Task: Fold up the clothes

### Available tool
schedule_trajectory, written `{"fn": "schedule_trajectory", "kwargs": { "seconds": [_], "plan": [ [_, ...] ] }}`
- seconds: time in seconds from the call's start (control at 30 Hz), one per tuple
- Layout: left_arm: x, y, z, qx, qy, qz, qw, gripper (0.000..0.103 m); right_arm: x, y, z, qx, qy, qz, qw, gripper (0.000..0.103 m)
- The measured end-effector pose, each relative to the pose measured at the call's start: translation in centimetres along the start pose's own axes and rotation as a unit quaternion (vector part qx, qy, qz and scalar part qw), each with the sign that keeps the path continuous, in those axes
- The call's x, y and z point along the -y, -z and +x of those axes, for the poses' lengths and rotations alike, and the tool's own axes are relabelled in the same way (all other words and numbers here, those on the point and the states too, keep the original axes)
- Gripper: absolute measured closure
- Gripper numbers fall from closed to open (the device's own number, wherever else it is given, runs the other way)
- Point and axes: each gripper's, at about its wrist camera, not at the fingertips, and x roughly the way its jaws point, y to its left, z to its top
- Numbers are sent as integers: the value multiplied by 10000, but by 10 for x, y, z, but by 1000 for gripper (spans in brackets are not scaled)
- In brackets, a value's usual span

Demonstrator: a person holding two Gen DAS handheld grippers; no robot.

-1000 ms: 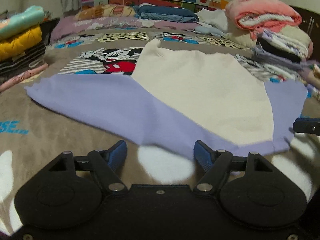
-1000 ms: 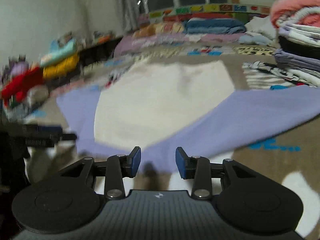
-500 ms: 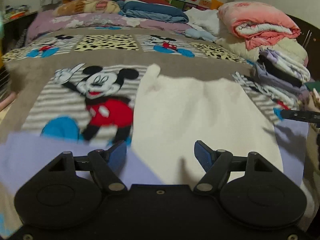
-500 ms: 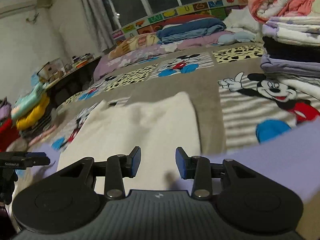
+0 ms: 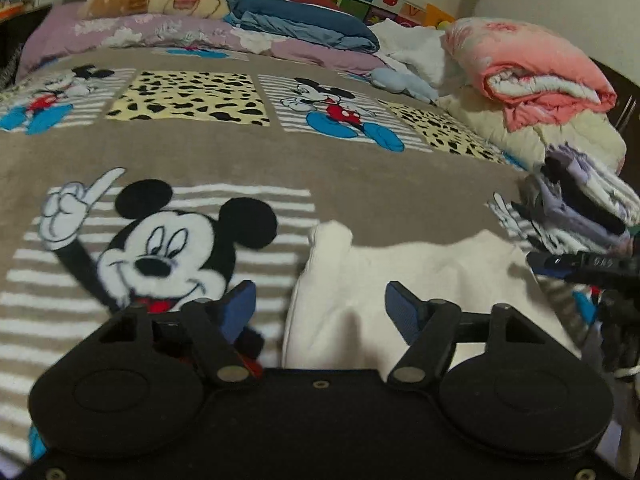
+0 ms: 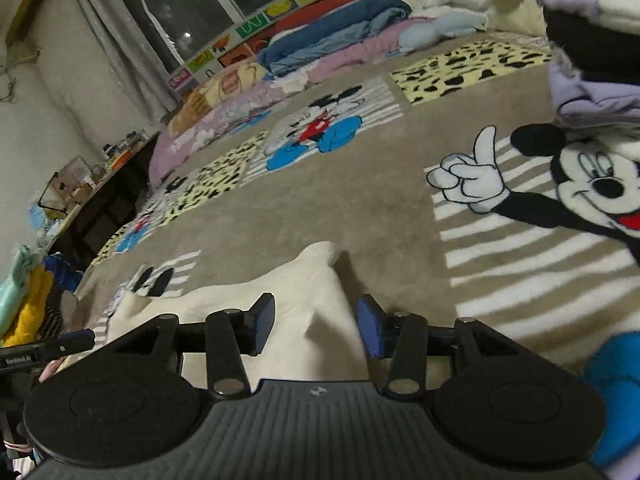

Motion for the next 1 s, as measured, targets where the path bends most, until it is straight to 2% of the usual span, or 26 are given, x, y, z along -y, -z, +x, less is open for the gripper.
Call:
{"fn": "schedule_trajectory", "kwargs": {
  "seconds": [0.1, 0.2, 0.3, 0.33, 0.37, 0.4, 0.43, 0.5, 0.57, 0.63, 0.77, 0.83, 0.93, 1.0],
  "plan": [
    [-5, -8, 13, -41, 120, -115, 9999, 45, 5, -4, 18, -52, 17, 29, 10000, 51],
    [-9, -12, 25, -98, 201, -306, 9993, 58, 6, -8, 31, -116, 100, 69, 9999, 50],
    [-13, -14, 36, -167, 375, -567, 9975, 79, 9, -10, 40, -89, 4, 199, 9998, 50],
    [-15, -14, 40, -190, 433, -654, 9967, 94, 11, -10, 42, -113, -115, 254, 9995, 54],
    [-19, -14, 41, -156, 580, -851, 9946, 95, 12, -10, 45, -137, -234, 309, 9992, 69],
    [-25, -14, 40, -92, 775, -1106, 9908, 96, 14, -10, 48, -160, -353, 363, 9986, 81],
    [-35, -13, 36, 37, 1072, -1527, 9824, 96, 15, -9, 48, -133, -460, 385, 9981, 91],
    [-56, -10, 29, 317, 1457, -2298, 9617, 96, 17, -9, 36, 165, -601, 509, 9968, 92],
    [-73, -4, 30, 349, 1606, -2778, 9465, 96, 20, -11, 22, 433, -712, 652, 9944, 93],
    [-84, 1, 41, 158, 1661, -3084, 9365, 96, 26, -16, 14, 438, -823, 778, 9926, 93],
    [-97, 6, 57, -107, 1732, -3479, 9213, 96, 29, -27, 18, 202, -568, 520, 9968, 93],
    [-101, 7, 64, -223, 1618, -3576, 9195, 96, 30, -25, 21, 118, -451, 485, 9977, 93],
    [-106, 9, 70, -377, 1305, -3564, 9244, 95, 31, -22, 27, -7, -275, 431, 9987, 93],
    [-106, 9, 71, -391, 1194, -3525, 9273, 91, 32, -20, 31, -91, -158, 394, 9991, 92]
  ]
}}
